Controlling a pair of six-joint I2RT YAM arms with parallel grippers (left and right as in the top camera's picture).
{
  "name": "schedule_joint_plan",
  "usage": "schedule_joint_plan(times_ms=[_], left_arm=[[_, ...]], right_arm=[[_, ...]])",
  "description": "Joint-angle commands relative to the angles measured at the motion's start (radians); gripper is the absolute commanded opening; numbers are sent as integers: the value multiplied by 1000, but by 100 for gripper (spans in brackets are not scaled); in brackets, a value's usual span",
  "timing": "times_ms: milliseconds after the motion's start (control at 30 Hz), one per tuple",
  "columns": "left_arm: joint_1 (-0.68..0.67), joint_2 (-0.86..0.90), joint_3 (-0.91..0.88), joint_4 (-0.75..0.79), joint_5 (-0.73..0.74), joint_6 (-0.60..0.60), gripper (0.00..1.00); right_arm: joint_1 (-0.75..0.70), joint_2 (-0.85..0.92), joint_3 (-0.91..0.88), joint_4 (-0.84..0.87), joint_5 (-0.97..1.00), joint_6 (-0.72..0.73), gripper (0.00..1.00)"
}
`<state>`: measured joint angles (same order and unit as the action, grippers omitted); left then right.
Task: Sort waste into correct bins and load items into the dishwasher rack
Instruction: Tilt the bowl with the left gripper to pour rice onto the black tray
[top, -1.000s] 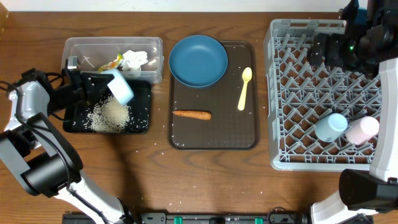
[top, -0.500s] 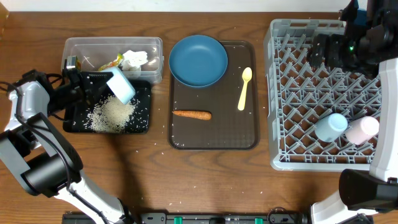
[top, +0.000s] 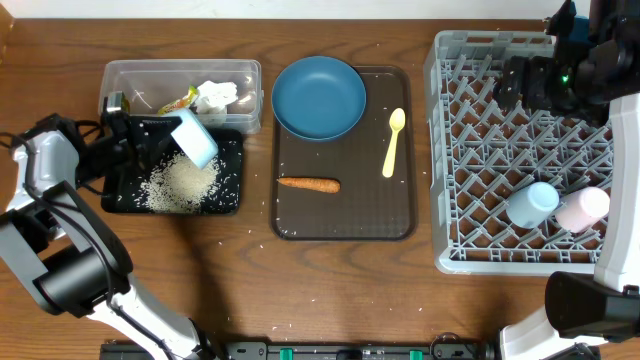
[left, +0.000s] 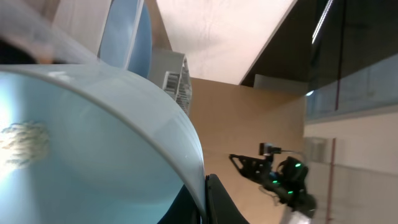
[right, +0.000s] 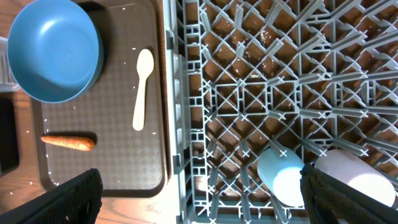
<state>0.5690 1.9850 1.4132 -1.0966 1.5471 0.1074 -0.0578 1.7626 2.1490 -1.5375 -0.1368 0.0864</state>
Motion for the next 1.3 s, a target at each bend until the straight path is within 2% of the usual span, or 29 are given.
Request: schedule_joint_plan(times_ms=[0,100,233,567,700,1267], left_arm=[[13,-8,-5,-63,21,58,6],[17,-8,-5,-76,-69,71,6],[18,-8,-5,-122,-86,117,6],[28,-10,-5,-143,-28,122,6],[36,-10,-5,-115,-64,116,6],[43,-15,-5,-142,-31,120,6]], right_arm=[[-4,5,-5,-5,19,-13,99],[-4,5,-5,-3,21,-13,99],[-4,5,-5,-4,21,-13,99],[-2,5,-5,-8,21,-13,99],[-2,5,-5,-8,21,-13,99],[-1,5,-5,-12,21,-13,99]])
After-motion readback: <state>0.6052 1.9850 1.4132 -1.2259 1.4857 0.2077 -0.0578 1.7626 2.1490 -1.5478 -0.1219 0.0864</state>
